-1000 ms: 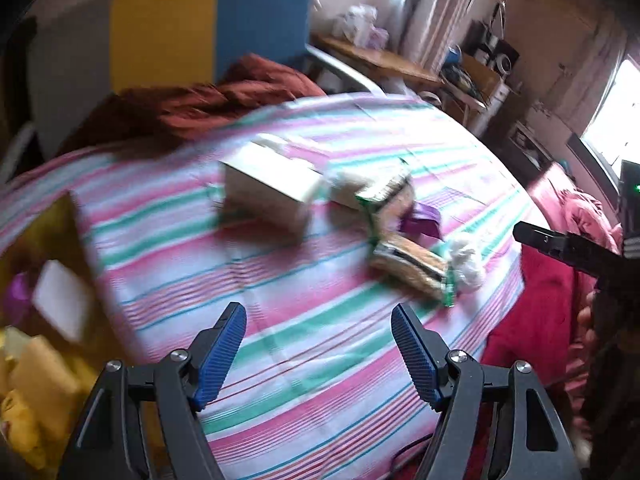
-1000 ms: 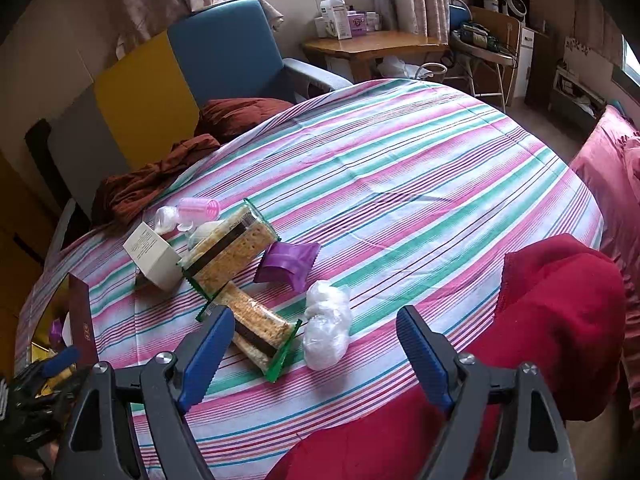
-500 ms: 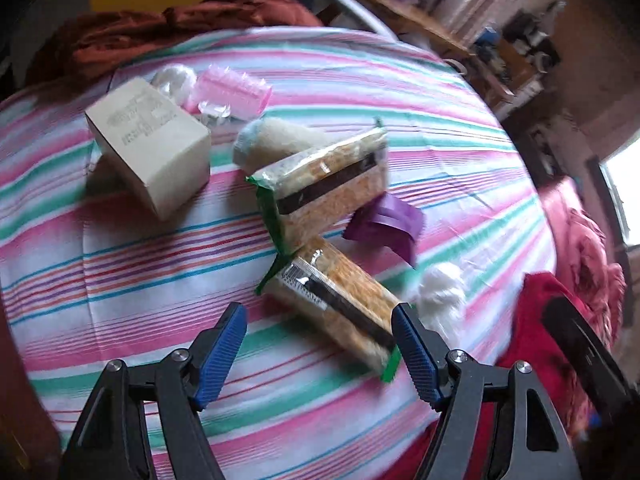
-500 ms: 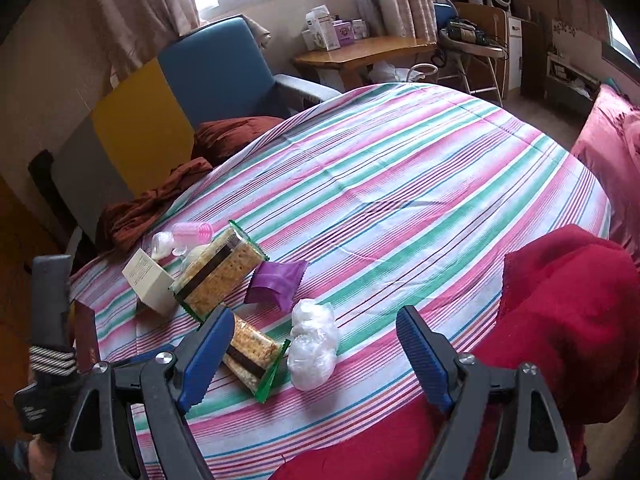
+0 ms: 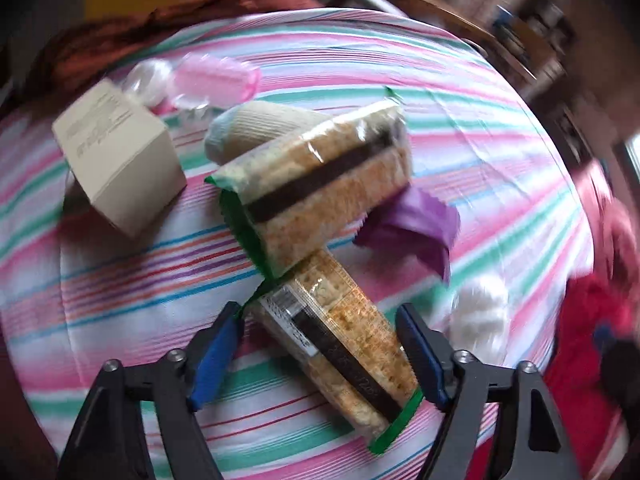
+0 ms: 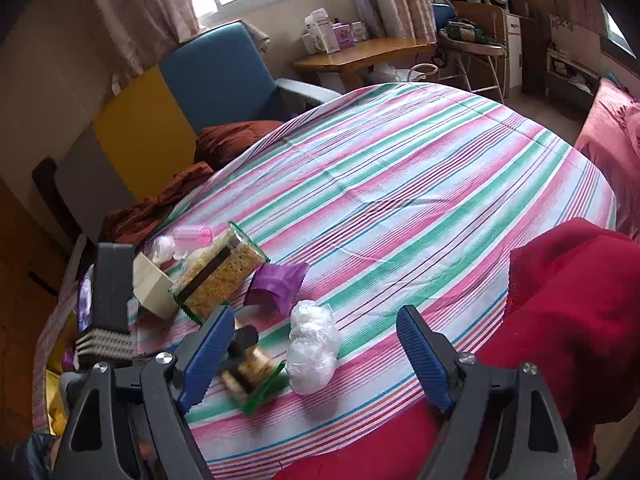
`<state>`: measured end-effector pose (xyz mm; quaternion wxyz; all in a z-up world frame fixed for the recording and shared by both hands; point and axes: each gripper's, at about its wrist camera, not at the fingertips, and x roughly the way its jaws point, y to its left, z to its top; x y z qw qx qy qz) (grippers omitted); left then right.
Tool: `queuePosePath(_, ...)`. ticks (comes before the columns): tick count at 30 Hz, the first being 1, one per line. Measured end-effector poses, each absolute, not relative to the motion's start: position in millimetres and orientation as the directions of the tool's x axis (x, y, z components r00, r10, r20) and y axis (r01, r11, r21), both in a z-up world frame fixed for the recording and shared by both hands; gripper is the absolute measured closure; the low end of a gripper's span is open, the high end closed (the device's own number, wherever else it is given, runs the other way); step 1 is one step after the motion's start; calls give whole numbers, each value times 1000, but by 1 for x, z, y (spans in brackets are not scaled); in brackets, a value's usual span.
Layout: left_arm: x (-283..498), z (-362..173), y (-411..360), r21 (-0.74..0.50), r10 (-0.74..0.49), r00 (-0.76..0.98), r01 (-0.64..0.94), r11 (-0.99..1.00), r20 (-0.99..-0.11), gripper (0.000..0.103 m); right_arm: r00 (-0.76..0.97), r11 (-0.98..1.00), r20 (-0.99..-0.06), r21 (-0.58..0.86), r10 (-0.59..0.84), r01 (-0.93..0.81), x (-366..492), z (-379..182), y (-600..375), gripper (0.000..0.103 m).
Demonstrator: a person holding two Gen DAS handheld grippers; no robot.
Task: Organize objects
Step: 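Grasp the cracker packet with the left gripper while the right grasps the white plastic bag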
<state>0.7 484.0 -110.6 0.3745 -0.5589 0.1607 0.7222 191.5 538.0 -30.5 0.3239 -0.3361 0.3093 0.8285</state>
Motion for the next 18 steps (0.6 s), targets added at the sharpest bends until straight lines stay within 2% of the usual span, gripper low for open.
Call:
queuePosePath(2, 4, -110, 470, -164, 369, -106, -759, -630, -924, 30, -548, -615, -774, 271, 319, -741, 188, -32, 537, 18)
queuePosePath(4, 6, -109, 450, -131, 373, -123, -798, -588, -920, 41, -534, -625, -786, 253, 313, -739, 186, -34, 536, 18)
queuePosePath(9, 3, -109, 398, -79, 388, -163, -840, -537, -907, 42, -506, -629, -809, 231, 299, -742, 181, -36, 538, 18)
queuePosePath(13, 4, -111, 362, -100, 414, -164, -831, -547, -895, 43, -465, -631, -842, 207, 274, -748, 174, -38, 539, 17)
queuePosePath(18, 9, -111, 331, -120, 448, -175, -823, -556, -877, 42, -493, -647, -852, 277, 176, -710, 157, -39, 540, 21)
